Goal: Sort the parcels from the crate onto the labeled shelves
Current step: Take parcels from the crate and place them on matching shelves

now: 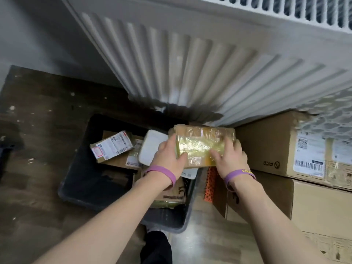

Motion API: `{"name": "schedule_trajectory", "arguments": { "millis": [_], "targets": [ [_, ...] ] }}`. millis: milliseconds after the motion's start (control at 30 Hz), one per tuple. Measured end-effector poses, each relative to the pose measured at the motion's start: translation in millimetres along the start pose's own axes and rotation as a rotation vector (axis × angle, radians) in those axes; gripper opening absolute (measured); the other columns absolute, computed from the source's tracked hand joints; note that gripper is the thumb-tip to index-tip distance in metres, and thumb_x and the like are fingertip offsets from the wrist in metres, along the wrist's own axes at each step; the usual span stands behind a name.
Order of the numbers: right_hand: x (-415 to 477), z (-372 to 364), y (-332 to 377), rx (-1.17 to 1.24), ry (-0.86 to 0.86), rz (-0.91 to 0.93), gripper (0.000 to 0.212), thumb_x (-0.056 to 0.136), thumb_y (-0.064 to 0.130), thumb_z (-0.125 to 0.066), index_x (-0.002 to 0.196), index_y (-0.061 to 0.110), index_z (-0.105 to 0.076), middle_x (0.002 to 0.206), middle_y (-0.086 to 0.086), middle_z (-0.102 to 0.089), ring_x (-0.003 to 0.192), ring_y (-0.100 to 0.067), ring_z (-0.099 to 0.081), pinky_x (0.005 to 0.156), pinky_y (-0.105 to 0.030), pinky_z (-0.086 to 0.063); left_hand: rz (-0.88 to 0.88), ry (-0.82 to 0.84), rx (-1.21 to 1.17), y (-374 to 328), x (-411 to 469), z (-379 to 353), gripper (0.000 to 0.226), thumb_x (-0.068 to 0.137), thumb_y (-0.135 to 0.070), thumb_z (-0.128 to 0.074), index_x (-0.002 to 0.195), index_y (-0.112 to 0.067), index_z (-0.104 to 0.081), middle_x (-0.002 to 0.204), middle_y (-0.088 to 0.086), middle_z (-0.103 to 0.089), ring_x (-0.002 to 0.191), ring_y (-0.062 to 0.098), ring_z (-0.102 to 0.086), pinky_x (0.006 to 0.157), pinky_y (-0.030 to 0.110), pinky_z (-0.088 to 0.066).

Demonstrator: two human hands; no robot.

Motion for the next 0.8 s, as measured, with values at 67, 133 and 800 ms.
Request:
{"name": "schedule_trajectory", "arguments": {
  "millis": [67, 133, 800],
  "targets": [
    [8, -6, -13, 0.030, 0.013, -0.034, 0.078, 0.093, 0.054, -0.049, 0.154, 0.030, -0.006, 0.161, -0.017, -0.002, 0.143, -0.048, -0.012, 0.113, -0.051, -0.021, -0.005, -0.045, -0.026, 4, 10, -11, 0.072, 0.092, -0.030, -0.054, 0.150, -0.036, -0.011, 0.147, 0.004, -0.035, 0.124, 0.025, -0.048, 0.105, 0.041, -0.040],
    [15, -9, -22, 0.149, 0.011, -0.069, 0.090, 0.087, 0.059, -0.056, 0.154, 0.033, -0.001, 0.161, -0.019, -0.002, 0.143, -0.047, -0.014, 0.114, -0.052, -0.021, -0.010, -0.071, -0.065, 5, 19, -21, 0.076, 0.091, -0.026, -0.054, 0.149, -0.037, -0.007, 0.143, 0.005, -0.041, 0.117, 0.024, -0.053, 0.100, 0.043, -0.045],
    [-223, 62, 150, 0.445, 0.104, 0.248, 0.085, 0.085, 0.030, -0.070, 0.152, 0.027, -0.017, 0.129, 0.007, -0.039, 0.124, -0.009, -0.036, 0.104, -0.021, -0.028, 0.396, -0.349, -0.389, -1, -209, 187, 0.065, 0.086, -0.006, -0.052, 0.143, -0.025, -0.026, 0.117, 0.006, -0.058, 0.095, 0.028, -0.053, 0.084, 0.033, -0.044]
  ]
}}
Point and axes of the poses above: each hand's wrist, its own x-axis towards the middle knuckle, its own z-axis out of the back of the hand, y = z × x, the point moved 6 cm from there along x, towards the middle knuckle
